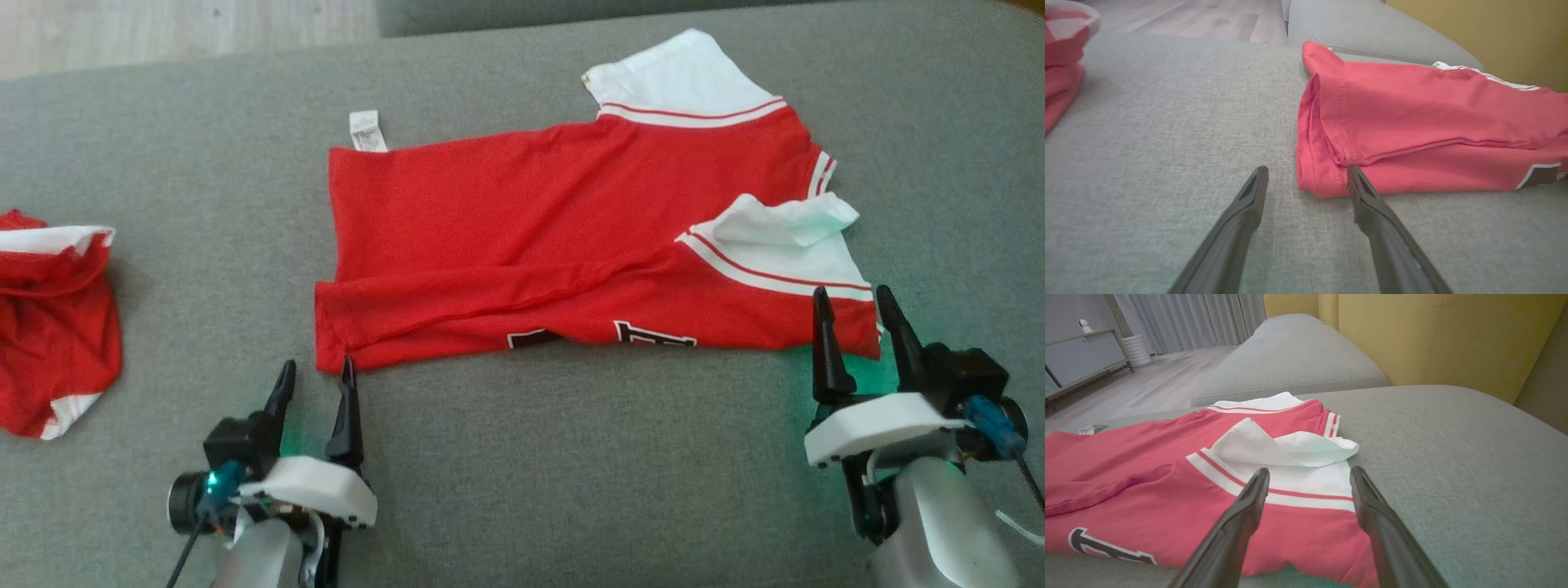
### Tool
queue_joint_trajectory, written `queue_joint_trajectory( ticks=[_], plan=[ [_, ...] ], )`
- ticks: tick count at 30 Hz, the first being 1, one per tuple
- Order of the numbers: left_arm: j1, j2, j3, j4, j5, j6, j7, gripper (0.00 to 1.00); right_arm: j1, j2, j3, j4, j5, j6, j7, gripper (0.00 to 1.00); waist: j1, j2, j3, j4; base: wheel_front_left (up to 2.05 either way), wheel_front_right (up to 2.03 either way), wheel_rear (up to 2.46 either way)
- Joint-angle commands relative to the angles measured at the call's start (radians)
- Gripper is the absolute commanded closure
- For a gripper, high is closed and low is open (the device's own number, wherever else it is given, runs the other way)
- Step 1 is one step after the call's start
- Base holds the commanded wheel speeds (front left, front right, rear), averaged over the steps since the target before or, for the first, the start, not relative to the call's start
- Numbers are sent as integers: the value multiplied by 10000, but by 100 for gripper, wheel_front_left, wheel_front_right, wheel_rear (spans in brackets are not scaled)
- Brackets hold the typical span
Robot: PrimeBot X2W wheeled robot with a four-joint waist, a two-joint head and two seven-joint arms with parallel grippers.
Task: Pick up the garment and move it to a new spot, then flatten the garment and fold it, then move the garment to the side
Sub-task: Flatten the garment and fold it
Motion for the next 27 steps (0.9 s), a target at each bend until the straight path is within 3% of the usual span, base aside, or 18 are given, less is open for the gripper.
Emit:
queue_joint_trajectory(
  ticks=[1, 6, 8, 10, 11, 12, 20, 27],
  plan=[
    [-464, 78, 332, -137, -46, -7, -65, 0, -401, -29, 264, -321, 66, -7, -64, 0, -2, 0, 175, -83, 0, 0, 0],
    [-719, 78, 290, 346, -94, -116, -65, 0, -594, -28, 259, -383, 162, -7, -64, 0, -2, 0, 360, -176, 0, 0, 0],
    [-772, 78, 183, 673, -104, -153, -65, 14, -665, -27, 252, -372, 169, -7, -64, 0, -2, 0, 393, -194, 0, 0, 0],
    [-837, 78, 46, 1029, -102, -175, -65, 67, -716, -27, 190, -347, 146, -7, -64, 0, -2, 0, 412, -205, 0, 0, 0],
    [-871, 78, -53, 1207, -113, -207, -65, 88, -732, -27, 128, -311, 130, -7, -64, 0, -2, 0, 416, -205, 0, 0, 0],
    [-904, 78, -147, 1352, -203, -250, -65, 100, -731, -27, 47, -246, 84, -7, -65, 0, -2, 0, 414, -197, 0, 0, 0],
    [-1006, 78, -609, 1349, -399, -397, -65, 100, -720, -26, -793, 1072, -196, -7, -65, 0, -2, 0, 429, -96, 0, 0, 0],
    [-869, 78, -787, 1167, -526, -443, -65, 100, -1062, -25, -723, 2239, -95, -7, -65, 0, -2, 0, 428, -13, 0, 0, 0]
  ],
)
